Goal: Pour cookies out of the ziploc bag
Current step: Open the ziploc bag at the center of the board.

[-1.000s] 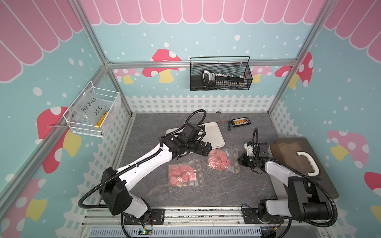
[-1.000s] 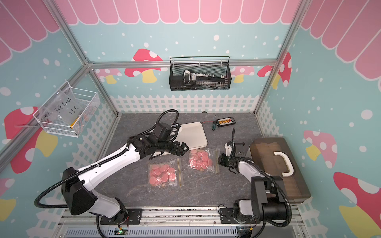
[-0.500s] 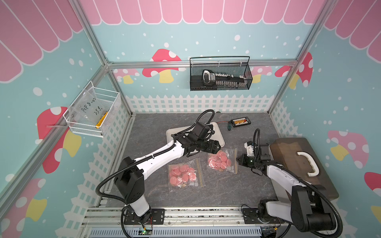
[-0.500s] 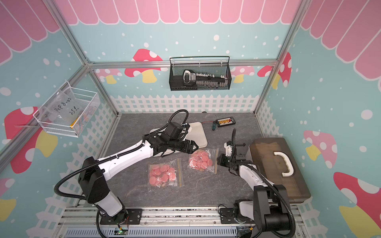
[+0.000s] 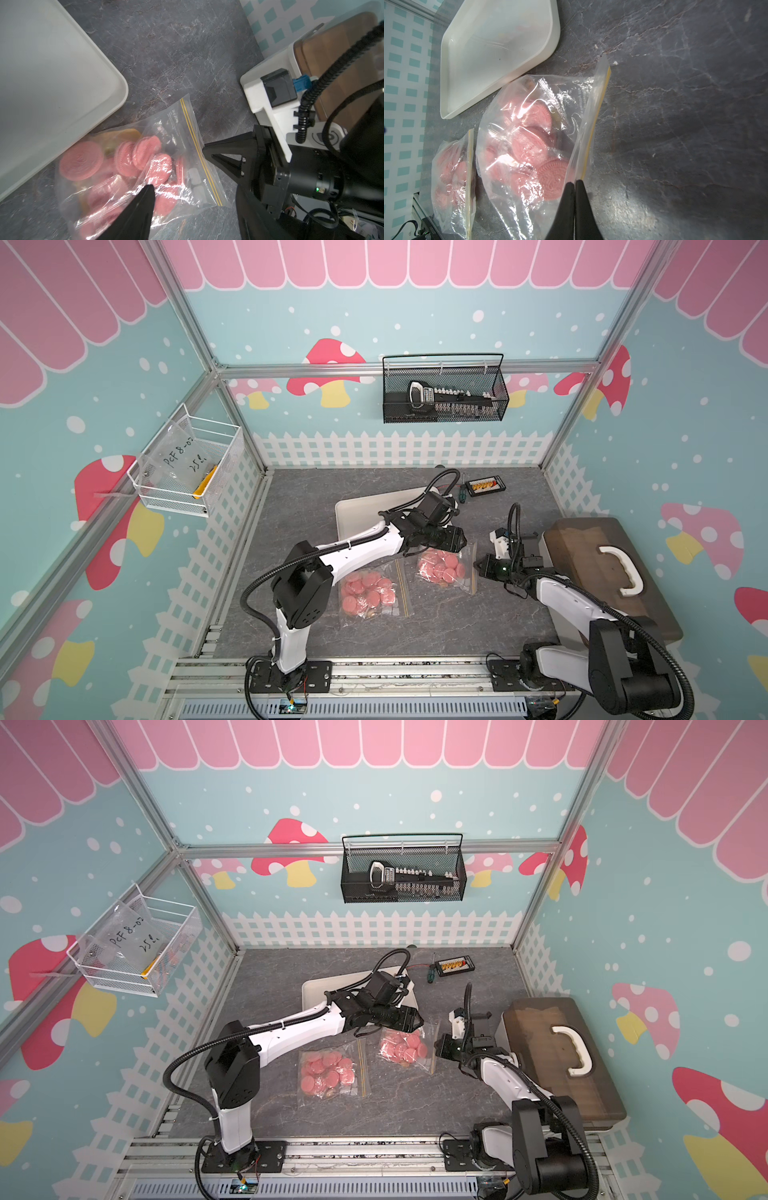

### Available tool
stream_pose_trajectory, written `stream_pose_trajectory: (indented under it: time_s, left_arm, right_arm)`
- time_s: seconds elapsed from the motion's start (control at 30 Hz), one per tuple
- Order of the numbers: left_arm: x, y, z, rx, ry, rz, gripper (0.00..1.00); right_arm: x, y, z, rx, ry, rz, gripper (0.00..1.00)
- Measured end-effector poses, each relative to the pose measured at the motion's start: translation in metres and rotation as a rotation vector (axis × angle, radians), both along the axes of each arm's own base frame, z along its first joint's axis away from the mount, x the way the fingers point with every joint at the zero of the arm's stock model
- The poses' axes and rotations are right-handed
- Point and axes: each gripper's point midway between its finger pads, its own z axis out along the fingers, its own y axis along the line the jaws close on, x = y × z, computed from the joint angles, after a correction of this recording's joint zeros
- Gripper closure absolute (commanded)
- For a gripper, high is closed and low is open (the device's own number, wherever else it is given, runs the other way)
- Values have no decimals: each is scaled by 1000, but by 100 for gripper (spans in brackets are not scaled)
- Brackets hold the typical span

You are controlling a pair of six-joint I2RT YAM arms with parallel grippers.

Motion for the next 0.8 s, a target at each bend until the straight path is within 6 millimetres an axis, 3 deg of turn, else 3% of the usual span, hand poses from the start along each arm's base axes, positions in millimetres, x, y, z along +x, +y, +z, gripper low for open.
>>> stream_pose_trajectory:
  time_s: [0.53,0.8]
  left_arm:
    - [6,-50,-28,26,26,-36,51]
    - [-1,-58,-55,95,71,-44,57]
  right_arm:
    - [0,-5,0,1,-13,-51,100]
    - [-3,-7,-5,1,4,-71,100]
